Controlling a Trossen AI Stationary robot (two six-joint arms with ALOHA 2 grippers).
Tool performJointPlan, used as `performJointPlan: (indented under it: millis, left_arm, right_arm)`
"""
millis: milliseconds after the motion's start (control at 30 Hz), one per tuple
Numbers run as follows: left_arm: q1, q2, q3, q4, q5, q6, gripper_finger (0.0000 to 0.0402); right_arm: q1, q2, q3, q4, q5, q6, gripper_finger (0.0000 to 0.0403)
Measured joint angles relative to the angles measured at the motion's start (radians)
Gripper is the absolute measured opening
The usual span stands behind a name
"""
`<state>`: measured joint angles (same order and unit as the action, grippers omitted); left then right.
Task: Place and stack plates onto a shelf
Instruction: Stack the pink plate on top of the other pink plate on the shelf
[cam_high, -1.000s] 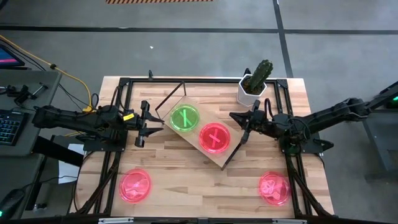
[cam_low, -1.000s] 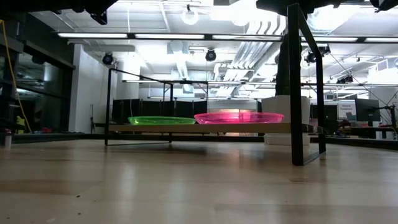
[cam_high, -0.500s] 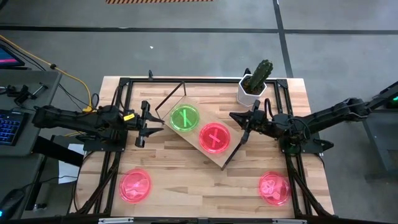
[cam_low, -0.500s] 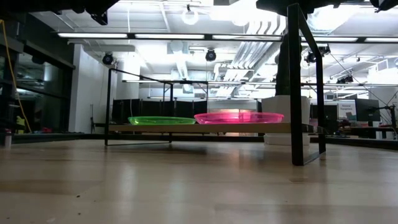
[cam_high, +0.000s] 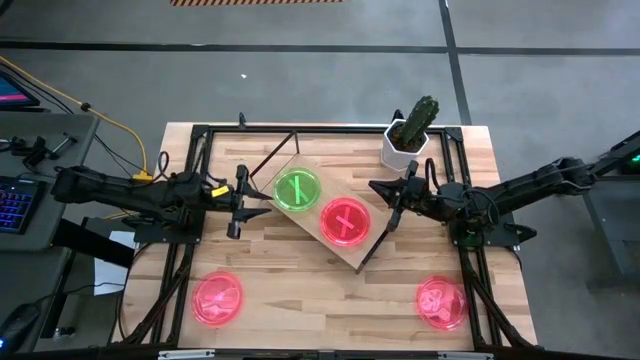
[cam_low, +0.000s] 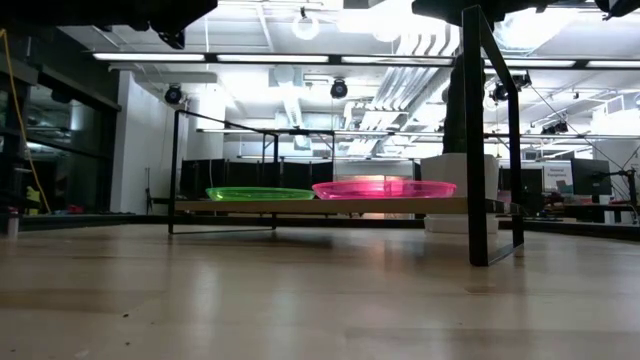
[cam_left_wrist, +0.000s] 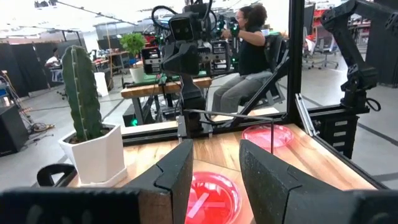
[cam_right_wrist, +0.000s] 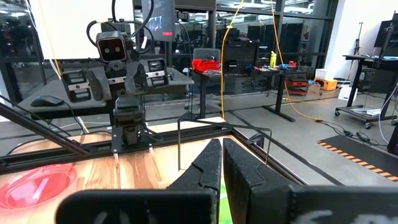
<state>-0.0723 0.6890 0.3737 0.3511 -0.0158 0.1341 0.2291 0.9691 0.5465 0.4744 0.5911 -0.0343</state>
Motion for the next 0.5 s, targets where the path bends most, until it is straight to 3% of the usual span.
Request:
performJointPlan:
  millis: [133,233,400,500]
  left_arm:
    - [0.000,0.042,0.003,0.024,0.017,-0.053,0.0122]
    - [0.000,0.102,0.052,-0.034,0.140,-0.124,0.0122]
    - [-0.016,0.251,0.213,-0.385,0.492,-0.233,0.0122]
    - [-0.073,0.340,0.302,-0.597,0.584,-0.304,0.0122]
  right_arm:
    - [0.000,0.000,0.000,0.000,0.000,0.008,0.0000]
    - [0.000,0.000,0.000,0.000,0.000,0.008,0.0000]
    - [0.000,0.000,0.000,0.000,0.000,0.010,0.0000]
    - [0.000,0.000,0.000,-0.003,0.000,0.011,0.0000]
